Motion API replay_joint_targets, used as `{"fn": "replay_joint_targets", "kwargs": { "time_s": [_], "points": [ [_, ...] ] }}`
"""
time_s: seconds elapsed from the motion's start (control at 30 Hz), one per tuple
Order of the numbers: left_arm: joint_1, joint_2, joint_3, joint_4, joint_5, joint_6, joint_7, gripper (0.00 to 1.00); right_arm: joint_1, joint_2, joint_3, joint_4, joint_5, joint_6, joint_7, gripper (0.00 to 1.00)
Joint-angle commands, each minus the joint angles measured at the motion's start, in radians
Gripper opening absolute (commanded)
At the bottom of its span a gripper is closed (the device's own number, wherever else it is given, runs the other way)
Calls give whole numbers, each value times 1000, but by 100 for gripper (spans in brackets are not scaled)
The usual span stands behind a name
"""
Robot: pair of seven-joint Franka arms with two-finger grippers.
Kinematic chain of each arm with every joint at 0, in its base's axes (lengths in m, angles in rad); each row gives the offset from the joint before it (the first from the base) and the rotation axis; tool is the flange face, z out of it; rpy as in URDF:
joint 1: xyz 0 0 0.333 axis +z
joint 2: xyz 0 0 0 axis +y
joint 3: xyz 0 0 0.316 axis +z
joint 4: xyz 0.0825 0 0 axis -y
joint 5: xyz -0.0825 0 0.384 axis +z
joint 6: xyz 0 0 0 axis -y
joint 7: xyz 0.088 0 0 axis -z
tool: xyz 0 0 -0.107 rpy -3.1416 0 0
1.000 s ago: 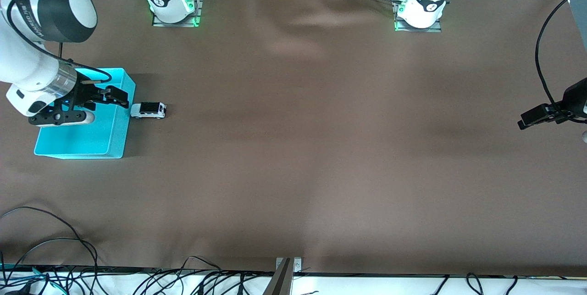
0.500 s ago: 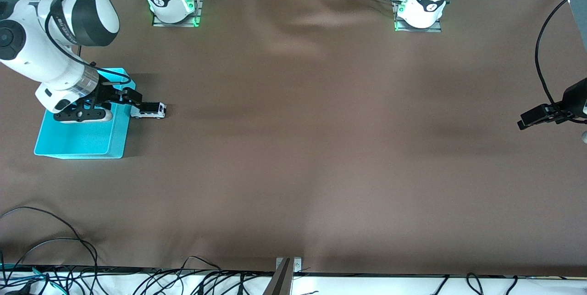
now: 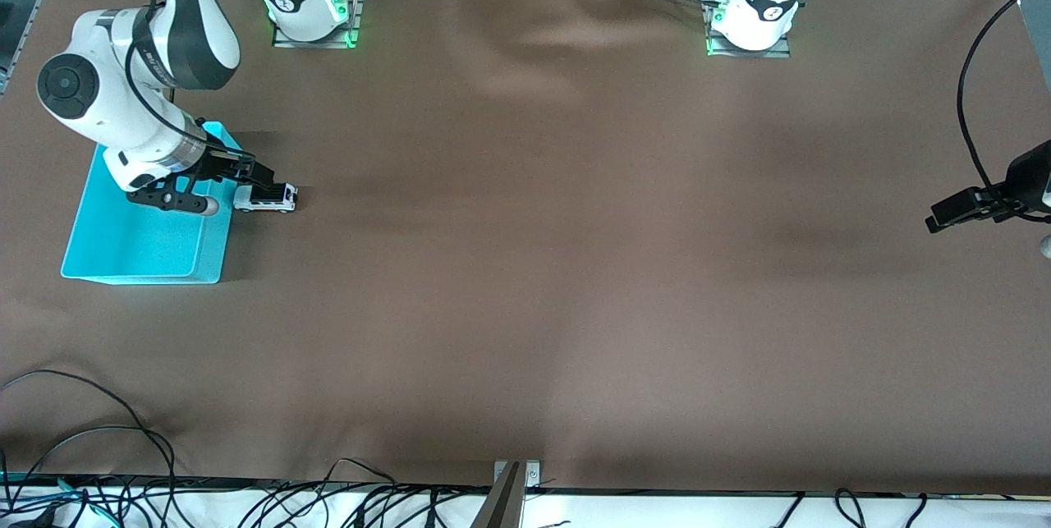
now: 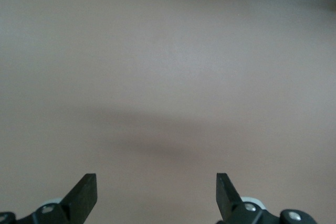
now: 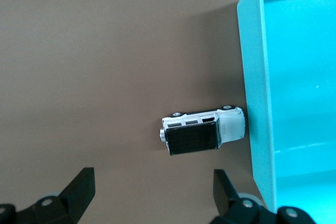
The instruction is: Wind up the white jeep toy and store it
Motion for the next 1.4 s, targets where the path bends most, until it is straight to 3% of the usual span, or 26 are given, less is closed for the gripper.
{"fn": "replay_joint_targets", "kwargs": {
  "time_s": [0.0,0.13,0.9,1.37],
  "points": [
    [-2,6,2,18,-29,-20,17,100,0,-28,4,-83,13,84,123,100],
    [-2,6,2,18,-29,-20,17,100,0,-25,3,-141,12,165,240,100],
    [-3,6,2,18,-29,-20,18,100,-52,44,-2,-264,10,346,722,100],
    [-3,6,0,20,-29,-20,17,100,-95,90,-19,-290,7,453,811,100]
  ]
}}
